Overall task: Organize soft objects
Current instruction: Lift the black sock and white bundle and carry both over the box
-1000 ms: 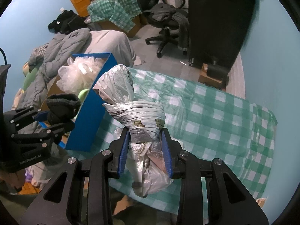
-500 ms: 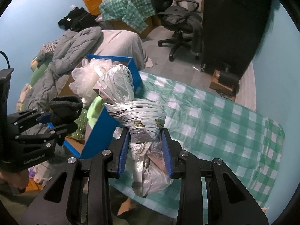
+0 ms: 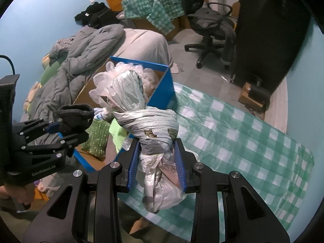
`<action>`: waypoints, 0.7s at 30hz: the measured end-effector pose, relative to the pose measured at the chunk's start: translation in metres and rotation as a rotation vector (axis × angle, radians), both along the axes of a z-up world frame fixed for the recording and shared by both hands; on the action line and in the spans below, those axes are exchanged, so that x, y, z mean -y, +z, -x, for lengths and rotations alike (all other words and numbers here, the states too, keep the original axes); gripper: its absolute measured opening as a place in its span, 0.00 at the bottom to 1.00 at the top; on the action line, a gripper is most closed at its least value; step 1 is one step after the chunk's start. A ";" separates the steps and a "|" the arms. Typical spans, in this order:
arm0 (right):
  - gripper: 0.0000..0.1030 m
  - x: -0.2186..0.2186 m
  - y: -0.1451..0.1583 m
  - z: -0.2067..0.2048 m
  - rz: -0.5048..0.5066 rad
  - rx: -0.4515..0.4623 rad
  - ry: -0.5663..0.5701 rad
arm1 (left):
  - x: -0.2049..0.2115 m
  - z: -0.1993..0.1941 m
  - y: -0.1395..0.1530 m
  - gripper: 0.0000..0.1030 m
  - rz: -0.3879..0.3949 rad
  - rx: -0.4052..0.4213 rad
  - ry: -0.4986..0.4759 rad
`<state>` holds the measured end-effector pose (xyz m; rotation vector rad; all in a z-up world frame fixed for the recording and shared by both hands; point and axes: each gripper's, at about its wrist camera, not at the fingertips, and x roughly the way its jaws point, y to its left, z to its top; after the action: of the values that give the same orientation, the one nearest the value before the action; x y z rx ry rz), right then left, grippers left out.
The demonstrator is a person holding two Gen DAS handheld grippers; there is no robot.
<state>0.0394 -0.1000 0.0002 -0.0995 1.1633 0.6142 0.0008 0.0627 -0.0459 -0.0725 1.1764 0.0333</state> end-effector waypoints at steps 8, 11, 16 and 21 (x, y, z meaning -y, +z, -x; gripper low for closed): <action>0.31 -0.036 -0.008 -0.006 -0.004 -0.017 0.048 | -0.028 0.000 -0.004 0.42 -0.008 -0.002 0.044; 0.31 -0.050 -0.012 -0.007 -0.009 -0.028 0.064 | -0.038 0.000 -0.010 0.42 -0.012 -0.009 0.062; 0.31 -0.072 -0.020 -0.011 -0.007 -0.044 0.083 | -0.051 0.001 -0.018 0.42 -0.017 -0.022 0.078; 0.31 -0.092 -0.028 -0.014 -0.014 -0.071 0.084 | -0.061 0.001 -0.027 0.42 -0.020 -0.036 0.088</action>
<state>0.0536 -0.0083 -0.0274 -0.1152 1.2275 0.7045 0.0002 0.1232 -0.0732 -0.1065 1.2087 0.1237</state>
